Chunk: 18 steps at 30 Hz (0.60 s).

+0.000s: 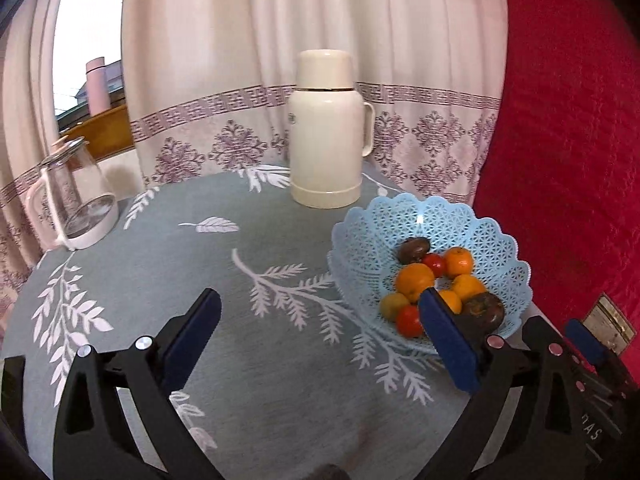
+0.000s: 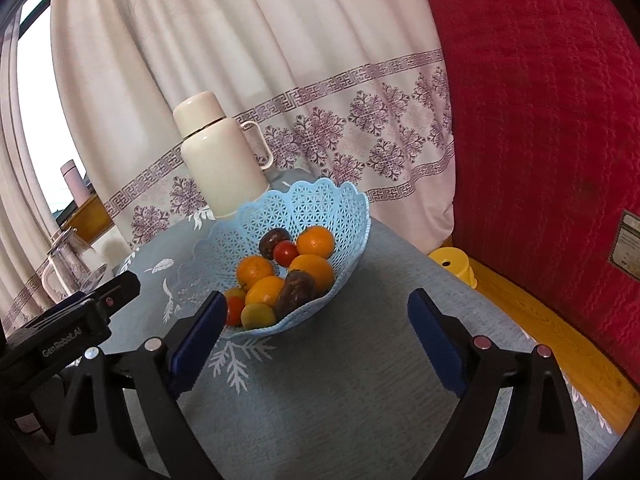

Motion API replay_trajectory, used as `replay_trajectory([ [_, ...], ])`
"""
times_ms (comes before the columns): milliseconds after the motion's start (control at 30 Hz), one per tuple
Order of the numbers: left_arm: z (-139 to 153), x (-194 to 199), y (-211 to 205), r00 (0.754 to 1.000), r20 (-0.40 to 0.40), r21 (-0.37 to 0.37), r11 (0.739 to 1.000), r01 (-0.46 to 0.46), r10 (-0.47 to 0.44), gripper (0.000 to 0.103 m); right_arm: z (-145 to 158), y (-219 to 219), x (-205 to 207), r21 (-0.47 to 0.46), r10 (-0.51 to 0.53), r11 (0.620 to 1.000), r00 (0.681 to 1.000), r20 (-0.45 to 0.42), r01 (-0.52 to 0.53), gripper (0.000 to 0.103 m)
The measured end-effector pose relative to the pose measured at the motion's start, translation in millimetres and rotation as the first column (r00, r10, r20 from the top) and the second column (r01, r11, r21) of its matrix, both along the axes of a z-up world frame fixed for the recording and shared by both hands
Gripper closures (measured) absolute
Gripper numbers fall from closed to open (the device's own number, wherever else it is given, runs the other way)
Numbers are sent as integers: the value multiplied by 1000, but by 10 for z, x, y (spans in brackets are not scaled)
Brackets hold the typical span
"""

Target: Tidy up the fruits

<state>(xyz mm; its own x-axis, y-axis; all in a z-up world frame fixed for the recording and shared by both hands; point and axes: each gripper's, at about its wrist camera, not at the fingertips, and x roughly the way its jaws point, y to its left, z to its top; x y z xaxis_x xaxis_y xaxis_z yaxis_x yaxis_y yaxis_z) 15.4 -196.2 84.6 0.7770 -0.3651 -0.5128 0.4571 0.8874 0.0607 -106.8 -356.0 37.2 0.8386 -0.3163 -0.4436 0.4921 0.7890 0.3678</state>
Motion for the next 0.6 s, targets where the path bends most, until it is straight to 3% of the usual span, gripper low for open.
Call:
replay_trajectory([
  [367, -11, -65, 148, 999, 12, -14, 999, -48, 48, 3, 81, 123, 130, -92, 67, 993, 988, -139, -80, 12],
  [600, 23, -69, 155, 997, 36, -21, 998, -61, 62, 3, 182, 46, 96, -163, 25, 986, 991, -132, -47, 12],
])
